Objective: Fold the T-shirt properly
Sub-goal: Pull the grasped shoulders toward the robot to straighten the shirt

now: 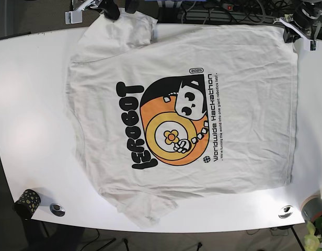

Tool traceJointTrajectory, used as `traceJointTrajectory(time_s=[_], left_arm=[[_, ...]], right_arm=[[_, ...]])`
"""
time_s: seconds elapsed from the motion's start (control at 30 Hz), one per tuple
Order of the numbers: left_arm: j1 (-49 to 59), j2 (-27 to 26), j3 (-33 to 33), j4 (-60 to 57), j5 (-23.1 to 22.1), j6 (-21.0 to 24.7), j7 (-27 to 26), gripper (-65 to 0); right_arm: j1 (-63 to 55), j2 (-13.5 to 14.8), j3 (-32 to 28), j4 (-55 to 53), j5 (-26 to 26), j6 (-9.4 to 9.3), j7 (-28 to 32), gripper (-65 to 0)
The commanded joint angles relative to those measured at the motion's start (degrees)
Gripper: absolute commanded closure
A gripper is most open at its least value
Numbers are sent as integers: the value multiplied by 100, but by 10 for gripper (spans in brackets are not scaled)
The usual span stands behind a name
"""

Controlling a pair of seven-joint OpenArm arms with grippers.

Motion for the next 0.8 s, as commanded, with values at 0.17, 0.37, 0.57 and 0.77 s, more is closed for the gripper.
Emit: traceJointTrajectory(time_s=[0.17, 0.37, 0.57, 0.77], left_arm=[[-453, 159, 283, 861, -109, -12, -129, -15], [-884, 141, 353, 869, 41, -12, -129, -15], [-1464, 185, 353, 781, 718, -12, -129, -15], [-1895, 150, 327, 632, 797, -12, -120, -15]], right_arm=[[668, 189, 25, 116, 100, 69, 111, 0], [1398, 435, 17, 2, 91, 61, 93, 0], [2145, 611, -1, -270, 91, 52, 5, 0], [2954, 831, -1, -789, 91, 69, -417, 0]])
